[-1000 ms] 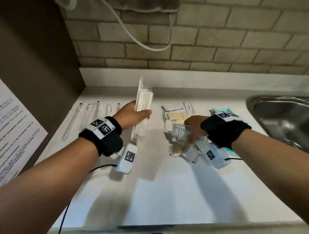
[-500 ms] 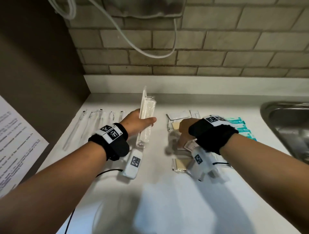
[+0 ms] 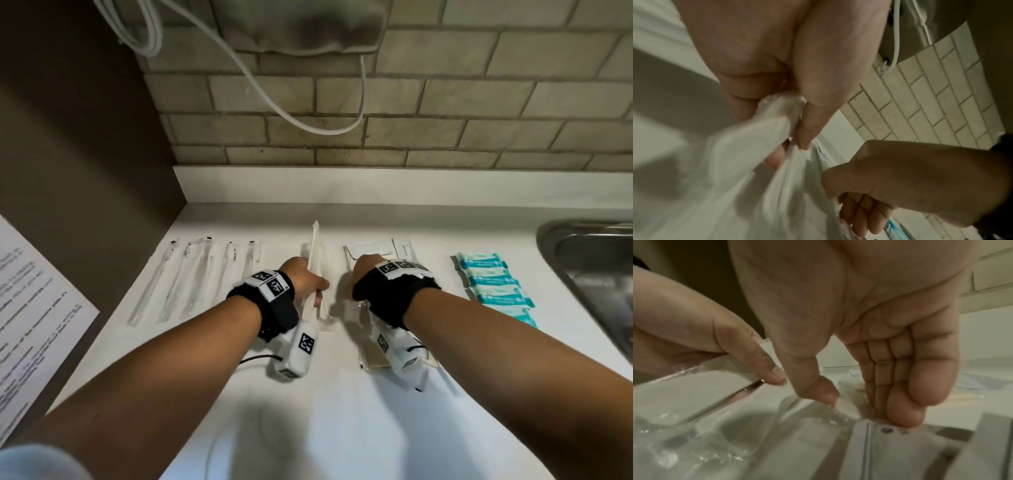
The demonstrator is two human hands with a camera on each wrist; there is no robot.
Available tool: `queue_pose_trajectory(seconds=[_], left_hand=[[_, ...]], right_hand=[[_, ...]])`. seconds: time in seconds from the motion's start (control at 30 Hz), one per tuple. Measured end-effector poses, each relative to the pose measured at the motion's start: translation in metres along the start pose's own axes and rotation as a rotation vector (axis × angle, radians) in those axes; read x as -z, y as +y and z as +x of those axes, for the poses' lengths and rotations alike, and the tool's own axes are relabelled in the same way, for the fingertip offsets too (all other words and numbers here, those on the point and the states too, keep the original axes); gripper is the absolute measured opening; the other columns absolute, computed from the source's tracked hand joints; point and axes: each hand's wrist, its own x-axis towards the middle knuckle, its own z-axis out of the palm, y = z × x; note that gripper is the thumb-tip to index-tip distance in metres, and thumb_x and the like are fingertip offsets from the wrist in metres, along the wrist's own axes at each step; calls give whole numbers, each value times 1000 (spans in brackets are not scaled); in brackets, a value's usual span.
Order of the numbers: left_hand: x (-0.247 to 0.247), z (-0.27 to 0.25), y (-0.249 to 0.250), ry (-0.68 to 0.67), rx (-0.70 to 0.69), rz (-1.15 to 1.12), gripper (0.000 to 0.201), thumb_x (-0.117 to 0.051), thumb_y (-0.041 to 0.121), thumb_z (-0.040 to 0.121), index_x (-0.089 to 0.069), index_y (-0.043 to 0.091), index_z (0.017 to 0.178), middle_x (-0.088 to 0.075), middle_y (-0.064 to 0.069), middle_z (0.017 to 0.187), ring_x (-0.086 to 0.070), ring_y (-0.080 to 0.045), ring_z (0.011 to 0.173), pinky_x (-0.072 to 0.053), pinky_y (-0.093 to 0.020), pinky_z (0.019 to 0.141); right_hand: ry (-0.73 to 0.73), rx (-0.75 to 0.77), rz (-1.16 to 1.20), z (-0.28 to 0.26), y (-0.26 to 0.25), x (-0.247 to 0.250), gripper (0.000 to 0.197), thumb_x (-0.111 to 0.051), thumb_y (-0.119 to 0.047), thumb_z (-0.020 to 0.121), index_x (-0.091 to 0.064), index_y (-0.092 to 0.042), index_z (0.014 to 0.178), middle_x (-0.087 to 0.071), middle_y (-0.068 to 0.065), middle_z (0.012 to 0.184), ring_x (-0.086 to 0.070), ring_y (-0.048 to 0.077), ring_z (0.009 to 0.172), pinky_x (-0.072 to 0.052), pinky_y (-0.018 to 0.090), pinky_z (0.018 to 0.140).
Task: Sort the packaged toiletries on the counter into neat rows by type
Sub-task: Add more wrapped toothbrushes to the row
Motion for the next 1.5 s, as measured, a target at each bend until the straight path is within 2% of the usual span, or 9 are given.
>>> queue_pose_trajectory(seconds=[0.13,0.23,0.53,0.7,0.83,0.93,1.1,1.33,1.5], left_hand=[[1,5,-2,37,47,-43,17,-77,13,77,-70,0,87,-70,-10,62,-65,-25,53,-61,-41,74],[3,4,-1,64,54,-32,21,-77,17,78,-70,-1,87,-68,-7,57,-62,-21,47,-57,-30,62],[27,3,-12,180,46,-63,19,-64,13,84,-66,-3,93,-71,-13,68,-64,-26,57,-59,-40,74],[32,-1,-14,175,48,-2,26,-60,23,86,-61,-2,81,-63,-11,72,-59,-29,67,-48,-32,62],[34,-1,-12,190,43,44,28,-47,10,88,-43,7,60,-48,-9,62,-45,-30,65,-39,-29,55],[38,-1,-16,192,24,84,32,-45,1,82,-39,9,52,-42,-8,55,-41,-30,60,-35,-28,55],[45,-1,-24,195,11,97,36,-50,2,80,-33,15,51,-32,-4,53,-32,-23,55,-28,-28,55],[55,-7,-29,297,-35,196,11,-61,13,80,-61,13,69,-64,-9,76,-60,-25,74,-48,-28,67],[47,-8,-24,299,-31,370,19,-64,19,79,-67,1,78,-72,-16,87,-68,-30,84,-57,-35,75]], right_hand=[[72,-19,-32,-1,0,7,24,-67,-36,61,-56,-14,56,-64,0,60,-65,21,64,-55,28,68],[133,-9,-74,-2,-4,13,18,-63,-30,60,-53,-15,57,-62,0,58,-66,23,65,-56,30,71],[149,143,-222,-17,-23,-6,25,-70,-15,73,-47,-13,64,-53,1,60,-52,16,51,-46,23,51],[61,157,-270,-13,-35,-23,19,-75,-15,68,-59,-7,75,-51,1,57,-58,25,62,-54,28,63],[82,145,-230,-7,-40,-25,26,-69,-19,74,-46,-14,64,-62,6,73,-53,21,56,-46,26,58],[91,206,-157,-5,-48,-22,9,-59,-20,85,-58,-11,88,-66,7,101,-62,24,75,-45,26,62],[52,337,-202,-3,-62,-32,49,-58,-33,90,-48,-18,135,-51,8,130,-50,28,121,-45,36,91],[10,332,-297,-3,-65,-37,43,-65,-34,81,-60,-16,120,-51,8,120,-51,28,114,-49,38,89],[16,234,-187,7,-75,-34,36,-69,-44,71,-71,-11,86,-64,3,91,-65,21,80,-52,29,66]])
